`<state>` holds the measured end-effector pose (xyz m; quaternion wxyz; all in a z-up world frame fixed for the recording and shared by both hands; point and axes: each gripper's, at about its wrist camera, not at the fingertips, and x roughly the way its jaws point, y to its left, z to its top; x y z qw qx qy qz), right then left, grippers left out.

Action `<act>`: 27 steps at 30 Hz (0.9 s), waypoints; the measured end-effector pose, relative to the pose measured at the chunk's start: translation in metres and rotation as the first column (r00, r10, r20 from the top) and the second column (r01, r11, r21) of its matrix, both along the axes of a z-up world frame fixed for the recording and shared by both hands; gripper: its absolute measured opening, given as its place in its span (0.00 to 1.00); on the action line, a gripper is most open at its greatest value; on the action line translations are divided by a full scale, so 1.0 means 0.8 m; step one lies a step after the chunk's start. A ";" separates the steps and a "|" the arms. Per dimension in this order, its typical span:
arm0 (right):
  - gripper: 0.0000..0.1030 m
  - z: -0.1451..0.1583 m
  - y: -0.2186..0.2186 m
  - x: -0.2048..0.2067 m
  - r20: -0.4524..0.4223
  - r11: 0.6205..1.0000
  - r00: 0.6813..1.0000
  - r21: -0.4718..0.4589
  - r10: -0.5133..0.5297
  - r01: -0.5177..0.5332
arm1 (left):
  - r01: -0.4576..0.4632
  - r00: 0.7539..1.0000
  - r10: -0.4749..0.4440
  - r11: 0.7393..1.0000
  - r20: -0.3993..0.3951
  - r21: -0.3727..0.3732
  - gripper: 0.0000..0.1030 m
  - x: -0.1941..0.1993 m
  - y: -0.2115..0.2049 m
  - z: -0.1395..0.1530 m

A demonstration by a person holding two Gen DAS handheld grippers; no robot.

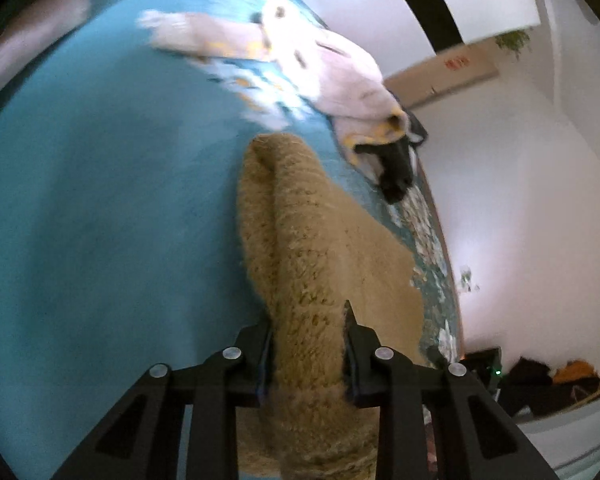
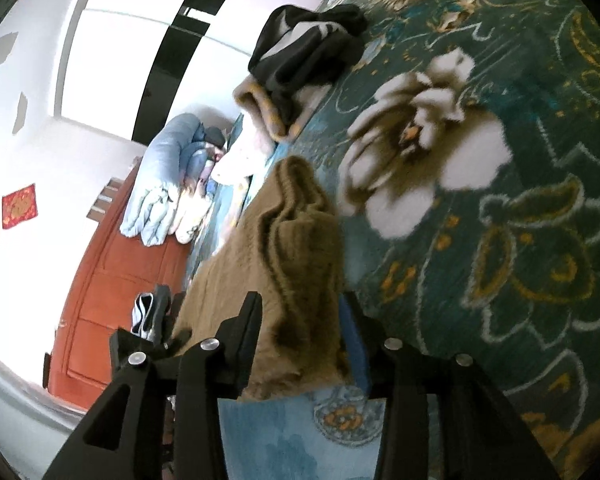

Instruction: Fold clothes

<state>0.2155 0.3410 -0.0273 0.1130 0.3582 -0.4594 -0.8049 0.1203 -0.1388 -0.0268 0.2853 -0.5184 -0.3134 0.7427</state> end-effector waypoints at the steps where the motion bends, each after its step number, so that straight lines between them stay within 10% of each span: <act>1: 0.51 -0.001 -0.002 -0.001 0.002 1.000 1.000 -0.001 0.008 -0.008 | -0.001 1.000 0.001 1.000 0.002 -0.002 0.29 0.004 -0.004 -0.003; 27: 0.59 -0.019 -0.025 -0.111 0.128 0.988 0.980 -0.004 0.155 -0.156 | 0.066 0.998 -0.066 0.991 0.001 -0.117 0.62 -0.037 0.028 -0.021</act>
